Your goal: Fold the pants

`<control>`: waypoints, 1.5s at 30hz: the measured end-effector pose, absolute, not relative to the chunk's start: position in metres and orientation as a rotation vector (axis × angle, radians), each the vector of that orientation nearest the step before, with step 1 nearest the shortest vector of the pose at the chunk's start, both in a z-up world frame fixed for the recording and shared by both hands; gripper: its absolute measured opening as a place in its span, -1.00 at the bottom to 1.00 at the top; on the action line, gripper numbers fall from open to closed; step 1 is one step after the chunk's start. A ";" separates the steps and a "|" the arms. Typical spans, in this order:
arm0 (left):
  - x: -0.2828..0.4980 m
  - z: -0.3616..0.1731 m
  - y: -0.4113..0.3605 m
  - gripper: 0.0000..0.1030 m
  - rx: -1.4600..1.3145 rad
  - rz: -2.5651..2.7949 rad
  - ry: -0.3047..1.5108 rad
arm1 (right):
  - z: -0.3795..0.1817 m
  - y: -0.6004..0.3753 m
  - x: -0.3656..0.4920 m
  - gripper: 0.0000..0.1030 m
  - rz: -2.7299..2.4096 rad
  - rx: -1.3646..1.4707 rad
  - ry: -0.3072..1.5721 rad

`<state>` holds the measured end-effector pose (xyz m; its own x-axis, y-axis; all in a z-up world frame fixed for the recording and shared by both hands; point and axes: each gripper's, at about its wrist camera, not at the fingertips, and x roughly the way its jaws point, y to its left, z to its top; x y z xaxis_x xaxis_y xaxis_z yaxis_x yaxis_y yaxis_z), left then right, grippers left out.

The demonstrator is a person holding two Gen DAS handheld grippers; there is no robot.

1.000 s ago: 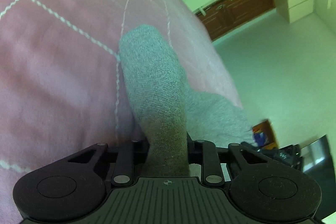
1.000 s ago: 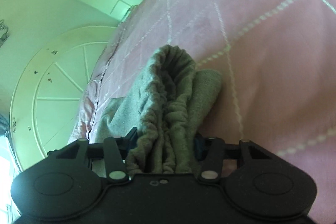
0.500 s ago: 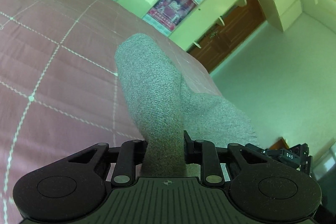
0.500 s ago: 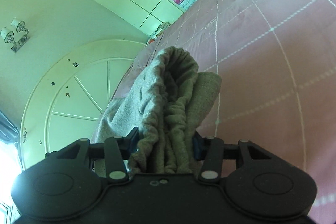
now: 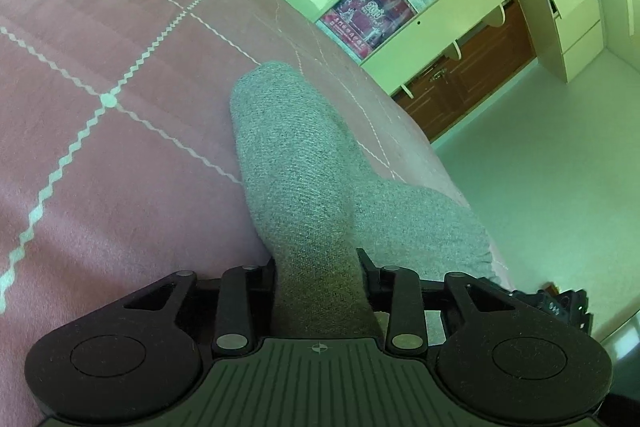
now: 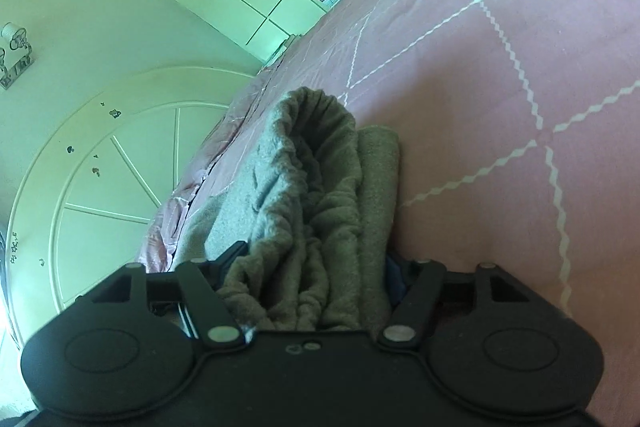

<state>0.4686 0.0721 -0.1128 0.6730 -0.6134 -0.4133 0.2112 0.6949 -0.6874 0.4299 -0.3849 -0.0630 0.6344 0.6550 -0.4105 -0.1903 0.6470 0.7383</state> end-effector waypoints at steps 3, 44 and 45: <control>0.463 -0.101 0.069 0.02 -0.597 -0.490 0.681 | -0.059 -0.397 0.419 0.38 0.507 0.747 0.711; 0.015 0.007 0.052 1.00 -0.216 -0.106 0.360 | 0.051 -0.299 0.030 0.89 0.192 0.194 0.434; 0.013 0.007 0.044 1.00 -0.172 -0.112 0.367 | 0.050 -0.290 0.026 0.89 0.201 0.149 0.428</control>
<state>0.0130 0.0441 0.0065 0.9276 -0.1397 -0.3466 0.0775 0.9792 -0.1874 0.0259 -0.2896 0.0501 0.8906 0.2243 -0.3956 -0.1620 0.9693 0.1848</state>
